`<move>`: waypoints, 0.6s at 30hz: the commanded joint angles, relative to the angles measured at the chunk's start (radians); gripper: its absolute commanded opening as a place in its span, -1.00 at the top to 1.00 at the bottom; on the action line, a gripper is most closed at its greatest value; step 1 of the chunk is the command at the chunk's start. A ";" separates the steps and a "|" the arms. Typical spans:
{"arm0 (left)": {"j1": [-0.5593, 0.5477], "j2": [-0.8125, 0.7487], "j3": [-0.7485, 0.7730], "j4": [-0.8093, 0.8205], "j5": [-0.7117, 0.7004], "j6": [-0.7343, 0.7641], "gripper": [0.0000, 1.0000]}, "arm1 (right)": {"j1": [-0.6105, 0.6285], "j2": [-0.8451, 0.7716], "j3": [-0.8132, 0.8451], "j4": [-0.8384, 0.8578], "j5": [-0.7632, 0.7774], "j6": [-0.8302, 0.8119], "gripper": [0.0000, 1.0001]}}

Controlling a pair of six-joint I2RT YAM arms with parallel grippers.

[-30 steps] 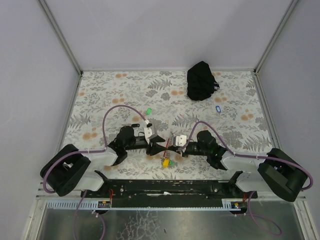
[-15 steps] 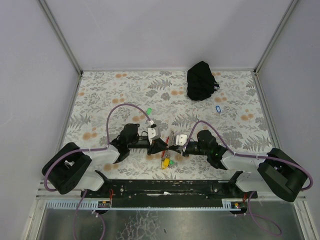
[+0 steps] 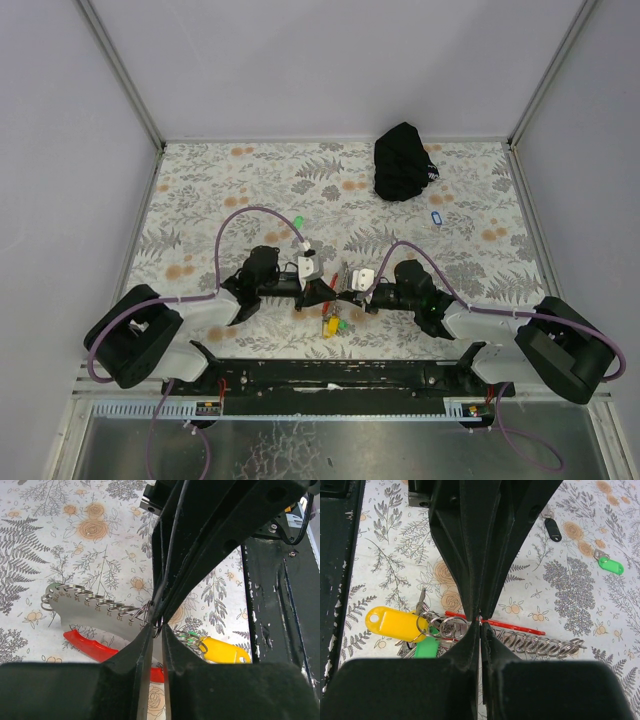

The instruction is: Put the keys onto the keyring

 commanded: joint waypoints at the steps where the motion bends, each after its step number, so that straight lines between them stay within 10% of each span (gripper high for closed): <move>1: -0.008 0.021 0.031 -0.021 -0.011 0.031 0.88 | -0.001 -0.036 0.021 0.087 -0.065 0.015 1.00; 18: -0.008 -0.041 -0.003 -0.022 -0.115 0.036 1.00 | -0.002 -0.079 0.008 0.048 -0.004 -0.004 0.63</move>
